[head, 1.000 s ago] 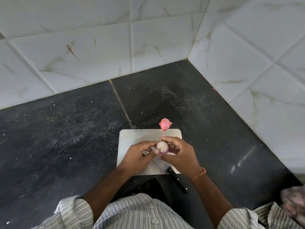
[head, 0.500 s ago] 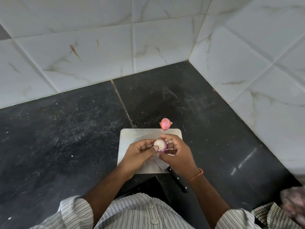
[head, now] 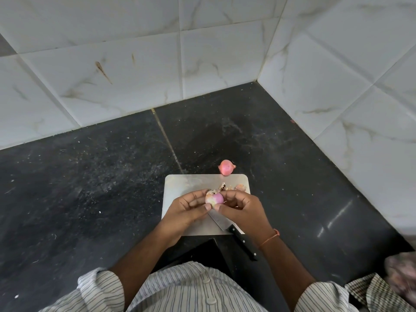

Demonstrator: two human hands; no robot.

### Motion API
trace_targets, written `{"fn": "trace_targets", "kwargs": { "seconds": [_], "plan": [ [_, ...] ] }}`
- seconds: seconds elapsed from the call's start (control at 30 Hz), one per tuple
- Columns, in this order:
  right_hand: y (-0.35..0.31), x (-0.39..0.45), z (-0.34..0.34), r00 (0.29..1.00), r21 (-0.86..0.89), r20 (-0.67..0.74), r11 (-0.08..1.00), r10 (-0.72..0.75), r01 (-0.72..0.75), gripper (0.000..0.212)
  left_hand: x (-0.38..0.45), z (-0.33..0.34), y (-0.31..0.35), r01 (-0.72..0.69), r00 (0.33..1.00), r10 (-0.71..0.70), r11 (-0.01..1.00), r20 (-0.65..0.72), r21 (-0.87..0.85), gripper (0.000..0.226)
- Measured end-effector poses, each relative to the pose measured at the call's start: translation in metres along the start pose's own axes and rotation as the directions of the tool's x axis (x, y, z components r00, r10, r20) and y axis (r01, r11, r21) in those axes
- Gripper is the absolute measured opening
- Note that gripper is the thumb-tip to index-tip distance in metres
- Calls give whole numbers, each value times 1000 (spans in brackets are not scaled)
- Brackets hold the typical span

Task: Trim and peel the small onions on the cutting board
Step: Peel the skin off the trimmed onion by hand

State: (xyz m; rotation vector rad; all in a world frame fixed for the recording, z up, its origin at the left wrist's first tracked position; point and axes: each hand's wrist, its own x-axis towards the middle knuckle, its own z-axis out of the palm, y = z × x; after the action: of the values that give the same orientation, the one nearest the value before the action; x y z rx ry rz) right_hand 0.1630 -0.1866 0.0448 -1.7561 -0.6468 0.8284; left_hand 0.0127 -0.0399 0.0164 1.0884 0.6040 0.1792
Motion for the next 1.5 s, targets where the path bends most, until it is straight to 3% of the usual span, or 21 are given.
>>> {"fn": "trace_targets", "kwargs": {
  "seconds": [0.23, 0.37, 0.6, 1.13, 1.27, 1.4, 1.5],
  "plan": [
    [-1, -4, 6, 970, -265, -89, 944, -225, 194, 27, 3, 3, 11, -69, 997, 73, 983, -18, 168, 38],
    [8, -2, 5, 904, -456, -92, 824, -418, 335, 19, 4, 2, 17, -50, 998, 57, 977, -28, 208, 30],
    [11, -4, 1, 858, -607, -42, 695, -512, 385, 26, 5, 3, 26, 49, 997, -33, 970, -70, 239, 20],
    [8, -1, -7, 858, -561, 44, 698, -511, 445, 25, 13, 1, 42, -67, 997, 67, 781, 23, 621, 13],
    [9, 0, -8, 858, -555, 47, 701, -512, 448, 25, 13, 1, 42, -56, 998, 51, 791, 25, 610, 37],
    [9, 0, -9, 856, -539, 43, 710, -514, 454, 23, 17, 0, 37, -52, 998, 65, 776, 3, 628, 9],
    [8, -1, -7, 861, -492, 48, 739, -506, 461, 22, 18, -4, 32, -6, 997, 49, 794, -53, 608, 11]
  ]
}}
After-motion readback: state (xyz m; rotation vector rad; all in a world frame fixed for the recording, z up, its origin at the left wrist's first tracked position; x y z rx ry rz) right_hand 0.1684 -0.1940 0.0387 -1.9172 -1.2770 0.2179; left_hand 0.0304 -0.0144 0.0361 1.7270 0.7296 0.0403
